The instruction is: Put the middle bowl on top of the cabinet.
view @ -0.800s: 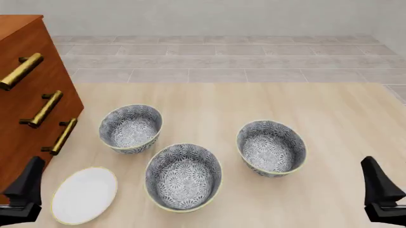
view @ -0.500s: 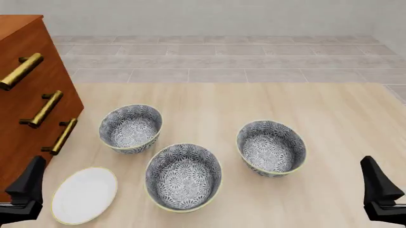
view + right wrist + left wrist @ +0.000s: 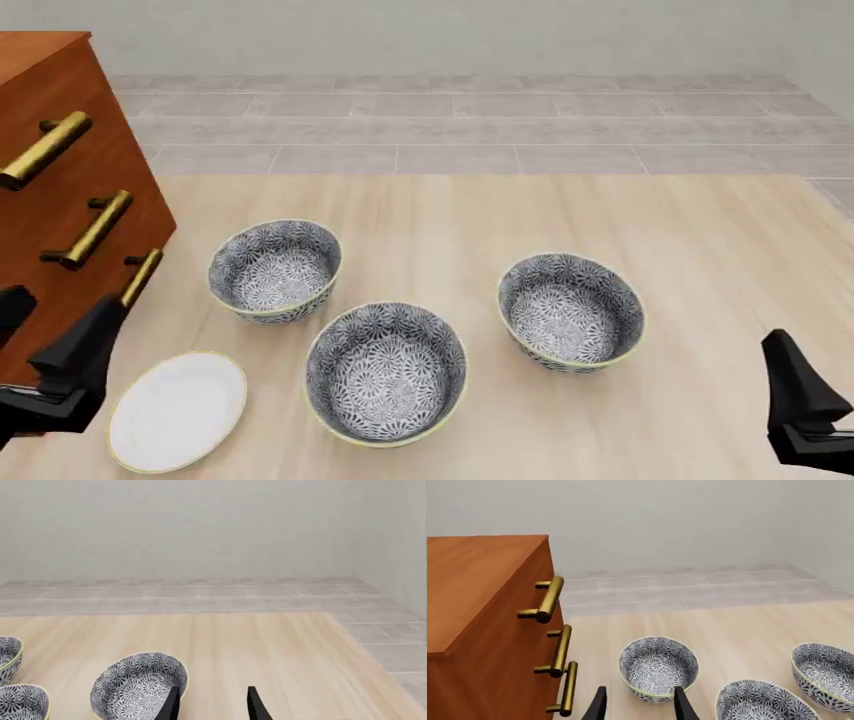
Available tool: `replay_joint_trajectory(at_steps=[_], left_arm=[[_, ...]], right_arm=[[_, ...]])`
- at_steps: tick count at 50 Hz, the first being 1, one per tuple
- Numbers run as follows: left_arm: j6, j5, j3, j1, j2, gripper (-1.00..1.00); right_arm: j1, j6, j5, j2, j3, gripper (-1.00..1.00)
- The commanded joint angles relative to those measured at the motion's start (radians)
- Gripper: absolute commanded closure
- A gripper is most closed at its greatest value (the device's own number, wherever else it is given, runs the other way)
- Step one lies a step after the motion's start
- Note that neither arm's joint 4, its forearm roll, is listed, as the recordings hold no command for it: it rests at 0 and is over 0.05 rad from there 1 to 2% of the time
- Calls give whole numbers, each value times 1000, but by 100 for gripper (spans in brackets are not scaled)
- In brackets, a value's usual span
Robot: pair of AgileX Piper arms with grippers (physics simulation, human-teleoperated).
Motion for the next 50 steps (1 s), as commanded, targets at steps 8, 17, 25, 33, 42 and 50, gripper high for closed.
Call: replay_joint_trajectory(at_steps=[8, 17, 25, 33, 42, 50], left_arm=[[16, -13, -157, -172, 260, -100], [0, -24, -221, -238, 376, -100], [15, -41, -288, -293, 489, -100], [45, -44, -336, -304, 564, -100], [49, -39, -399, -358, 661, -100], [57, -22, -456, -418, 762, -100]], right_arm=[[-5, 14, 4, 3, 0, -100], [-11, 15, 6, 3, 0, -100], [-16, 16, 8, 5, 0, -100], [-14, 14, 1, 15, 0, -100], [-12, 12, 4, 18, 0, -100], [-3, 9, 18, 5, 0, -100]])
